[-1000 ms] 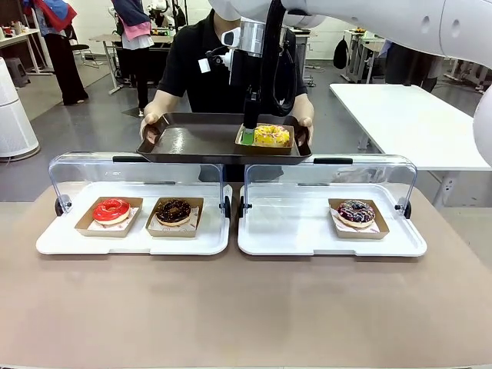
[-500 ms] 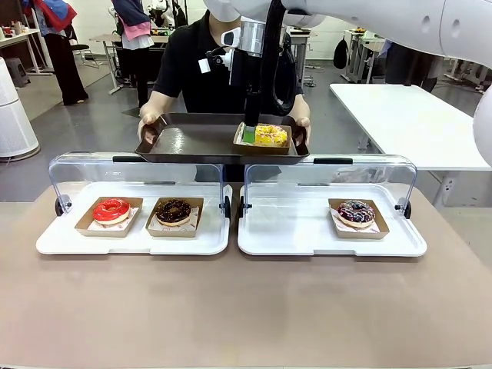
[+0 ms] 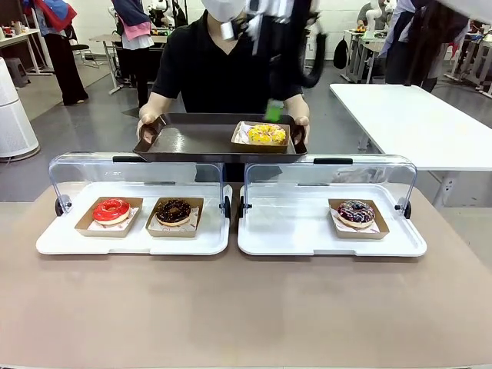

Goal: Provide the desired donut to the person.
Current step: Place the picked Paper togo box onto the Handle tray extended by the person, then pick up and lift the Paper togo box containing the Donut pointed at by the person.

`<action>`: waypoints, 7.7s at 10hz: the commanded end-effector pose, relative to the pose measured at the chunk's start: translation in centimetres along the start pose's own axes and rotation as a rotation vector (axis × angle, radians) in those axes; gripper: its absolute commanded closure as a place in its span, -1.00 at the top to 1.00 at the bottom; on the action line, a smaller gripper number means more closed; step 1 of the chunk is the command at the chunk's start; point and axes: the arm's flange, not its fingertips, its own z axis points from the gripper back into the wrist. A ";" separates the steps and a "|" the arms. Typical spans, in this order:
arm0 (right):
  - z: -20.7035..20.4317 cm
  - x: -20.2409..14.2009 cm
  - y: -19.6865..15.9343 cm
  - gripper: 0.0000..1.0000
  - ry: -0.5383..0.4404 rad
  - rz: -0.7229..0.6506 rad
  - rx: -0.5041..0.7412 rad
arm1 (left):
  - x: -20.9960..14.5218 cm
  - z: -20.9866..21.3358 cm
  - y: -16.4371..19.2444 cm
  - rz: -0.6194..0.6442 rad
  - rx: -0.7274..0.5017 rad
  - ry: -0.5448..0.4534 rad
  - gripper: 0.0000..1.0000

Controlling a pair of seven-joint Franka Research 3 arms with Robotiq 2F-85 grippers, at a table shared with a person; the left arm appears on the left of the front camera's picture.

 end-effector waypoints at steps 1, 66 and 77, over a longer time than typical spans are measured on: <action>1.1 -8.4 3.4 1.00 -0.012 0.007 -0.044 | 0.1 0.0 -0.1 -0.002 -0.006 -0.005 1.00; -3.1 -51.3 4.3 1.00 -0.963 -0.086 -0.099 | 1.6 -3.9 -3.4 -0.347 0.070 0.538 1.00; -3.1 -51.3 4.3 1.00 -0.963 -0.086 -0.099 | -8.5 -20.6 -1.6 -0.516 -0.010 0.791 1.00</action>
